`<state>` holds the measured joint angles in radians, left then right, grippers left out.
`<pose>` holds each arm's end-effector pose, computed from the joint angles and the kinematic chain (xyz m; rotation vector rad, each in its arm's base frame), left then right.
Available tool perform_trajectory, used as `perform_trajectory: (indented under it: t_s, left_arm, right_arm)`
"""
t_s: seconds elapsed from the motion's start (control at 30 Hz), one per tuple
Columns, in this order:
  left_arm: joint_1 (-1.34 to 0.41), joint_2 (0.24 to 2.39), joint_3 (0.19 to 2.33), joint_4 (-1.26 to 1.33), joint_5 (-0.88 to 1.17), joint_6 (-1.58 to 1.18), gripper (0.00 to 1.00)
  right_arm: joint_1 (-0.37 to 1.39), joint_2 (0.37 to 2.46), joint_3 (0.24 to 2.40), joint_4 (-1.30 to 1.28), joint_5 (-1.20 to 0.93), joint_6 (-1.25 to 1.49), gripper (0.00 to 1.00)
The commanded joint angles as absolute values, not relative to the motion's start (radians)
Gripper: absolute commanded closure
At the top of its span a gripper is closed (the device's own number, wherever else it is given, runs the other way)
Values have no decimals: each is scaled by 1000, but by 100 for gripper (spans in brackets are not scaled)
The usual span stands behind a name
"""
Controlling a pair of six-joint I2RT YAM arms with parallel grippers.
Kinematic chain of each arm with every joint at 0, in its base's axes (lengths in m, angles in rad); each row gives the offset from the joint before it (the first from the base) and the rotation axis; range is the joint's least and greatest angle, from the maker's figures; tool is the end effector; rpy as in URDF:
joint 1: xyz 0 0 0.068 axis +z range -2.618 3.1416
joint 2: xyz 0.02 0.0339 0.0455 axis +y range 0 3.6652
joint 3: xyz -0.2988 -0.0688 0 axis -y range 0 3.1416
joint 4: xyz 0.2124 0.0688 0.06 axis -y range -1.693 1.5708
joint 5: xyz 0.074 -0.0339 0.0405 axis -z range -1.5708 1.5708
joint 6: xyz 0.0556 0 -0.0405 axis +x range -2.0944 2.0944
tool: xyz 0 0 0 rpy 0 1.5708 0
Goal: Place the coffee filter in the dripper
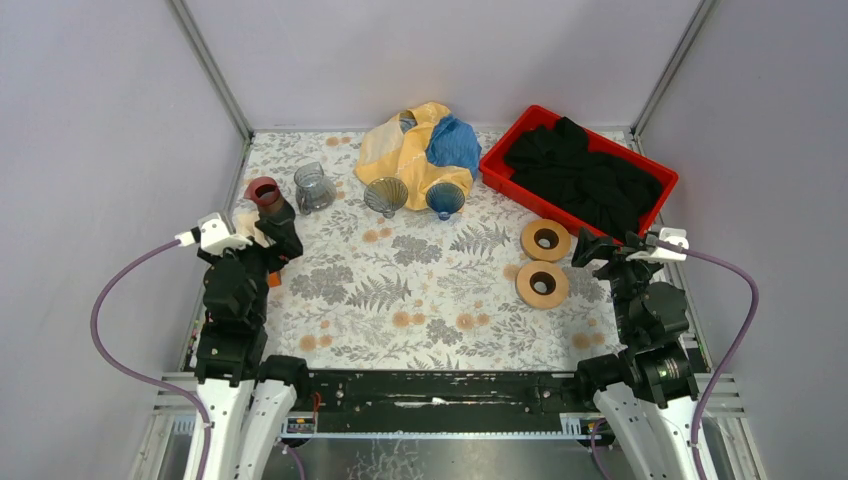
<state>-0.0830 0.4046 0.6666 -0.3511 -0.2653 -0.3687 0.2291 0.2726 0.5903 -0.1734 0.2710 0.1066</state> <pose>0.0631 0.0094 0.3327 -0.4332 1.6006 -0.1231 0.0438 -0.0051 0.3356 0.1359 1.4259 0.0830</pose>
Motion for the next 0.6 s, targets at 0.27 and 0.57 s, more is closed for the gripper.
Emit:
perform_trajectory:
  t_s: [0.27,0.57]
  left_arm:
    - [-77,467,685,-291,-240,-376,0]
    - [-78,689,790,-324,-226,-392,0]
  right_arm:
    - [224,261,586,-110,279,119,1]
    - [233,238,578,-107,267,121,1]
